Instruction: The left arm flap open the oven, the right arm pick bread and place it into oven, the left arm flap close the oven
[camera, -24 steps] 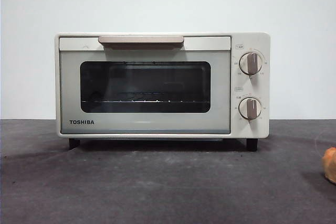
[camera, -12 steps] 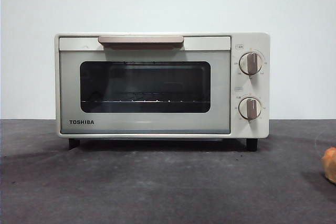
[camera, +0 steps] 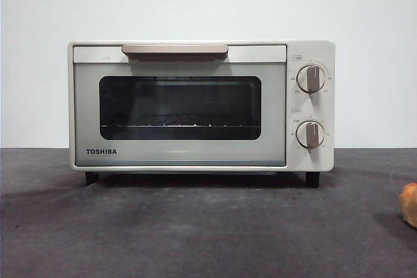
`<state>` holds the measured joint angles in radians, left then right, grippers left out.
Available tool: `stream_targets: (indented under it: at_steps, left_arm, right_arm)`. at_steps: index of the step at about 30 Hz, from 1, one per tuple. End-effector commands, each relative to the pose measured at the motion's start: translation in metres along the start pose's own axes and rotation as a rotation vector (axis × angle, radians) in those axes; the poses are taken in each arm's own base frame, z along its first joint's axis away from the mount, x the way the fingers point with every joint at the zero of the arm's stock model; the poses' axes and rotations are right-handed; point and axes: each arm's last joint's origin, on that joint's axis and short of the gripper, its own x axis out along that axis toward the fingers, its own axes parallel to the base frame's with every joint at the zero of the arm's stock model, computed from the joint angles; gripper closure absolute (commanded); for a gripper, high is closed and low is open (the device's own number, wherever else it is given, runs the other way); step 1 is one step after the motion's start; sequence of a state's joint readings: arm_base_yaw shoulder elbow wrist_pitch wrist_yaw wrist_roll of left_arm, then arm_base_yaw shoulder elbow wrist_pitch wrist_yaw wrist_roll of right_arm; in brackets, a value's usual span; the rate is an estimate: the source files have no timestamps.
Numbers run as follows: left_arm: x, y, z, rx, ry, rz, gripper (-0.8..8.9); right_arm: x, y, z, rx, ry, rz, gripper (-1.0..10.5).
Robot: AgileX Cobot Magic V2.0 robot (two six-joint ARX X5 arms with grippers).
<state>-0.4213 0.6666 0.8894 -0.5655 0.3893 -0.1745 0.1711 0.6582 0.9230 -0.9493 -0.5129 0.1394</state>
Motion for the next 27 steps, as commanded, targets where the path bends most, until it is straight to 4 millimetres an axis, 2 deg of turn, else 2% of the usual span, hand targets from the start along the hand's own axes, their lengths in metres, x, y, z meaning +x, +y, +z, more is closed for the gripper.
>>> stream_targets:
  at_steps: [1,6,16,21,27]
  left_arm:
    - [-0.002,-0.003,0.006,0.021,-0.024,-0.008,2.90]
    - [-0.002,-0.003,0.006,0.020,-0.024,-0.008,2.90]
    - [-0.002,-0.002,0.004,0.015,-0.012,-0.006,2.90]
    - [-0.002,-0.002,0.002,0.003,0.010,-0.002,2.90]
    - [-0.002,-0.002,0.000,-0.007,0.035,0.002,2.90]
  right_arm:
    - [0.010,-0.005,0.003,0.059,0.089,-0.036,4.2]
    - [0.036,-0.021,0.005,0.141,0.271,-0.127,4.2]
    - [0.096,-0.043,0.006,0.173,0.544,-0.278,4.2]
    - [0.127,-0.057,-0.004,0.188,0.613,-0.341,4.2]
    - [0.150,-0.070,-0.011,0.219,0.648,-0.362,4.2]
